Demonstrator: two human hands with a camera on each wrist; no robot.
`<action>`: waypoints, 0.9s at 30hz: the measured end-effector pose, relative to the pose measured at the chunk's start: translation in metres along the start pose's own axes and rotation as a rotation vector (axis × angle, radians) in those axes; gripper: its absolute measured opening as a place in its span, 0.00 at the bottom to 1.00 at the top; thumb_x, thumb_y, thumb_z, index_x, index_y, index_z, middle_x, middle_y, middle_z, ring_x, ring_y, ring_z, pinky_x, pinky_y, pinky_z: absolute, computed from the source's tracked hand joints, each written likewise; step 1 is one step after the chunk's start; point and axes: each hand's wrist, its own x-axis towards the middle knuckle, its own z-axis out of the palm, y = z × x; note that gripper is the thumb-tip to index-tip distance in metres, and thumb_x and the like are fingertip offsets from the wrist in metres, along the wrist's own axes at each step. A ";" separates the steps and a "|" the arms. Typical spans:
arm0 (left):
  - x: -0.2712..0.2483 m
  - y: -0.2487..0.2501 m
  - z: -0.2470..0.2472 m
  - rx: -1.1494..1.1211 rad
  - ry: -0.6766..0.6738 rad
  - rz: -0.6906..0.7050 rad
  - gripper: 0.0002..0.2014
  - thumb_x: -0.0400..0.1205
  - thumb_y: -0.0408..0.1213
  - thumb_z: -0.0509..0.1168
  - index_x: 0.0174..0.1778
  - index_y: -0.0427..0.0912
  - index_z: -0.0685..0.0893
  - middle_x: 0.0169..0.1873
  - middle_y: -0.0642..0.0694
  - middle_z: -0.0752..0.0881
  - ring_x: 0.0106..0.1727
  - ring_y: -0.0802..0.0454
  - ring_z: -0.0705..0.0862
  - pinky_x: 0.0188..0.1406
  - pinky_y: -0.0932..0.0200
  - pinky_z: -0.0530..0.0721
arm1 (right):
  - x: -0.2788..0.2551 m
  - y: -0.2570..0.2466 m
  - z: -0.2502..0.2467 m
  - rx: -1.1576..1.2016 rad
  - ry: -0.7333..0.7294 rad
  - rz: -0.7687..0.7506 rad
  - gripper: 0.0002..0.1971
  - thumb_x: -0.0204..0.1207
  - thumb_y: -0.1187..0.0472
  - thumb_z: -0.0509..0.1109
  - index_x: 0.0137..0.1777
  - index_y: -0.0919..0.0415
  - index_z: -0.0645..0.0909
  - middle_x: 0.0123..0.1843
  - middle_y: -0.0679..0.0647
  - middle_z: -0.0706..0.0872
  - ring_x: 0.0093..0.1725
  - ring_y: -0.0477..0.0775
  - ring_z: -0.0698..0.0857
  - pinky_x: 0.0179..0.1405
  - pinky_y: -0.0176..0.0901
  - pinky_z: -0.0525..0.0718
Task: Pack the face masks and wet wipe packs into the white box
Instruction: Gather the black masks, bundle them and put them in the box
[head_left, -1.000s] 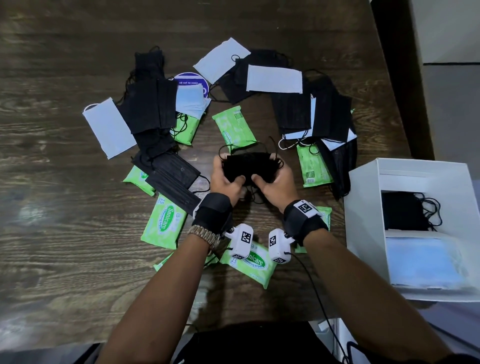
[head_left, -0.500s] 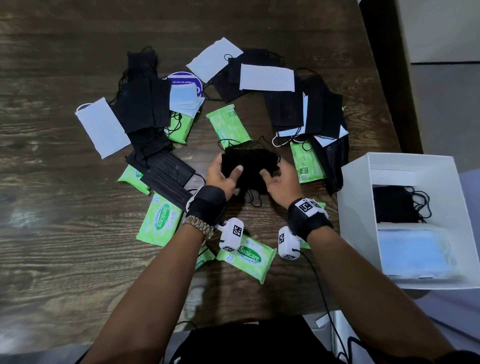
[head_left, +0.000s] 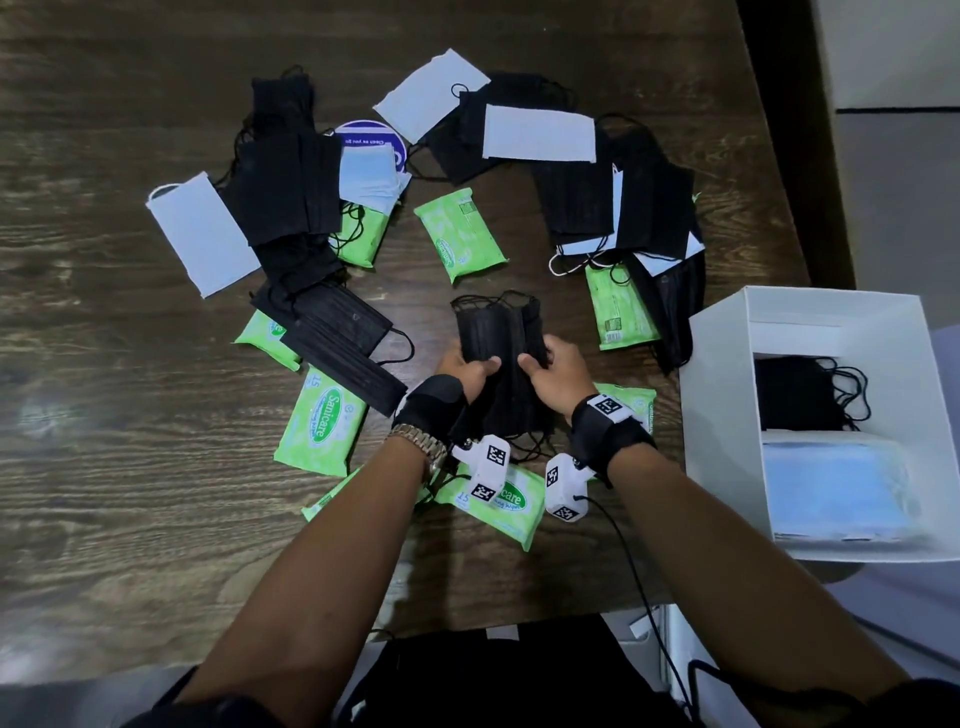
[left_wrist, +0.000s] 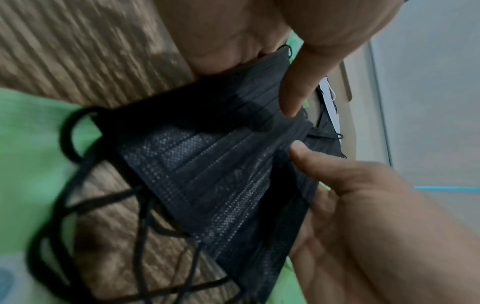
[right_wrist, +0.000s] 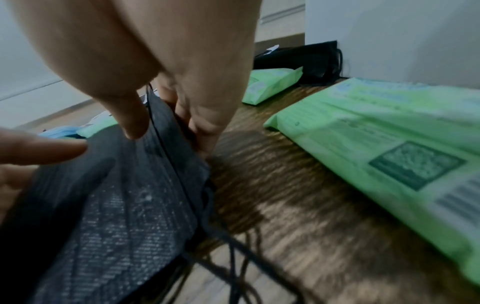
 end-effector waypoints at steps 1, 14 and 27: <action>-0.001 -0.001 0.000 -0.012 -0.002 -0.003 0.20 0.77 0.30 0.71 0.66 0.34 0.78 0.55 0.36 0.87 0.54 0.40 0.86 0.59 0.42 0.85 | -0.002 -0.001 0.000 0.011 -0.014 0.000 0.22 0.76 0.48 0.69 0.65 0.60 0.82 0.60 0.58 0.88 0.60 0.58 0.86 0.64 0.55 0.84; -0.019 -0.019 -0.010 -0.381 -0.045 -0.054 0.11 0.76 0.25 0.69 0.54 0.36 0.86 0.50 0.29 0.87 0.49 0.35 0.88 0.54 0.37 0.86 | -0.035 -0.021 0.002 0.448 -0.139 -0.013 0.18 0.70 0.58 0.83 0.57 0.62 0.86 0.51 0.56 0.93 0.50 0.51 0.92 0.51 0.45 0.90; -0.014 -0.037 -0.020 0.048 0.224 0.169 0.09 0.83 0.30 0.65 0.58 0.39 0.76 0.26 0.52 0.74 0.30 0.58 0.75 0.40 0.64 0.78 | -0.041 -0.004 0.018 -0.394 0.284 -0.218 0.25 0.67 0.42 0.81 0.57 0.56 0.81 0.54 0.52 0.82 0.56 0.57 0.82 0.50 0.53 0.84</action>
